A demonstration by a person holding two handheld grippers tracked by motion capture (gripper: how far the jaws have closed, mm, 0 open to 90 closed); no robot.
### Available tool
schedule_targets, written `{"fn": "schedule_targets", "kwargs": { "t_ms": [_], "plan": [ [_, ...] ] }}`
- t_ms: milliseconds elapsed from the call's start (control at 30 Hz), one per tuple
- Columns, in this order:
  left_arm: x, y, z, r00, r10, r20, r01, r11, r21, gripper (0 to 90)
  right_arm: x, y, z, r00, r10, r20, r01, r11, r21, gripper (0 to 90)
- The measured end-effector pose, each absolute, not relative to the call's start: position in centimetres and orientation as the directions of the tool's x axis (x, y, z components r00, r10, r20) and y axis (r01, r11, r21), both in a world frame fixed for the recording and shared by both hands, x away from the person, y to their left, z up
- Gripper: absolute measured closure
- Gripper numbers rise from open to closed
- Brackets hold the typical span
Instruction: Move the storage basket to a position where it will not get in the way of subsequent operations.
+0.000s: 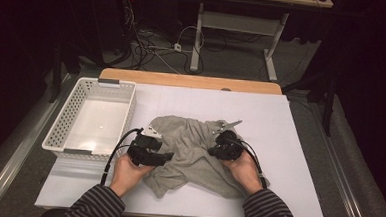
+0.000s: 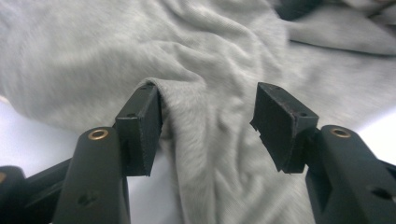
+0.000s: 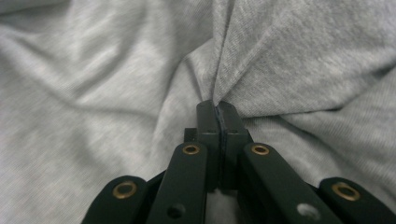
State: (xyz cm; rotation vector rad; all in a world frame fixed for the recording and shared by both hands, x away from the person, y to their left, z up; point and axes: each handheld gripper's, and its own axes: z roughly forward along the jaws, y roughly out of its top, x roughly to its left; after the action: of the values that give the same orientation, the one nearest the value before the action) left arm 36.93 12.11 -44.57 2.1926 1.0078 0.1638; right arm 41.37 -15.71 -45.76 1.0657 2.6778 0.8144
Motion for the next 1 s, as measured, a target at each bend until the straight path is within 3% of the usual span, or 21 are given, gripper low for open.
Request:
{"fn": "schedule_targets", "kwargs": {
  "t_ms": [300, 433, 567, 800, 1000],
  "plan": [
    [39.6, 11.3, -46.2, 0.659, 0.734, -0.166, 0.666, -0.466, 0.582, 41.2, 39.0, -15.6, -45.9, -0.778, 0.622, 0.082, 0.563, 0.635, 0.529, 90.0],
    [39.6, 11.3, -46.7, 0.672, 0.729, -0.13, 0.653, -0.5, 0.57, 57.8, 39.8, -16.2, -45.4, -0.771, 0.63, 0.094, 0.567, 0.611, 0.552, 84.7],
    [39.5, 11.8, -46.7, 0.67, 0.726, -0.155, 0.663, -0.491, 0.565, 72.6, 41.5, -17.0, -43.2, -0.729, 0.68, 0.077, 0.573, 0.545, 0.613, 78.1],
    [38.3, 12.4, -46.5, 0.683, 0.707, -0.181, 0.66, -0.492, 0.568, 74.2, 44.7, -17.2, -40.6, -0.662, 0.749, -0.013, 0.569, 0.513, 0.643, 73.3],
    [37.4, 13.2, -46.1, 0.694, 0.7, -0.17, 0.652, -0.511, 0.56, 73.9, 48.3, -16.0, -41.4, -0.621, 0.781, -0.064, 0.594, 0.523, 0.611, 68.0]
  ]
}}
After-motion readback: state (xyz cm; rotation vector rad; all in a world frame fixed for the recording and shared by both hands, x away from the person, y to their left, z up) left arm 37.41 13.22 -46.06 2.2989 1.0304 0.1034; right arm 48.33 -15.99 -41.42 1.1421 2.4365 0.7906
